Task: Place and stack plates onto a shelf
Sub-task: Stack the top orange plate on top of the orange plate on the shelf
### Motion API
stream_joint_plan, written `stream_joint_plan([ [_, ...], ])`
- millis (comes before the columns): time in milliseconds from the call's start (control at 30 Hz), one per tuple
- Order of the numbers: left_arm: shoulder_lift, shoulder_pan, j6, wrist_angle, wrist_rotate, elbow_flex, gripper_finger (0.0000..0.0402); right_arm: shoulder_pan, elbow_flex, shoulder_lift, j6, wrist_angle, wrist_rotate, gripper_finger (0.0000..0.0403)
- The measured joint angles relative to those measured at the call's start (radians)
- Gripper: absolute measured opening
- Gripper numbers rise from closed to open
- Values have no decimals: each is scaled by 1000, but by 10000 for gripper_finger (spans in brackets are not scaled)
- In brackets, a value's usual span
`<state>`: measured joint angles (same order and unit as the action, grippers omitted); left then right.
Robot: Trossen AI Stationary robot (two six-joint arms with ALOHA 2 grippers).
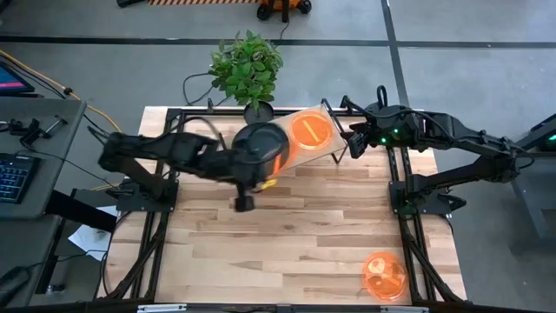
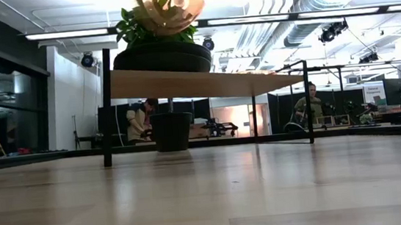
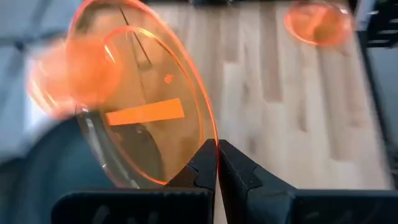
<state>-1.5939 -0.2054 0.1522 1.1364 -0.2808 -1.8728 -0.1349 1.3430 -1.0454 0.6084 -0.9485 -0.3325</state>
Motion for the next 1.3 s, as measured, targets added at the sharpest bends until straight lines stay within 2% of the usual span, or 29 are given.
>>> stream_joint_plan([
  [167, -186, 85, -233, 0, -46, -218, 0, 0, 0, 6, -20, 3, -21, 201],
  [267, -273, 132, -355, -5, -47, -300, 0, 0, 0, 20, -36, 9, -49, 201],
  [567, -434, 237, -623, -103, -84, -330, 0, 0, 0, 82, -41, 20, -139, 201],
  [967, -553, 327, -661, -140, -82, -331, 0, 0, 0, 82, -41, 29, -151, 201],
  [1300, -569, 343, -620, -138, -79, -330, 1, 0, 0, 82, -41, 29, -161, 201],
])
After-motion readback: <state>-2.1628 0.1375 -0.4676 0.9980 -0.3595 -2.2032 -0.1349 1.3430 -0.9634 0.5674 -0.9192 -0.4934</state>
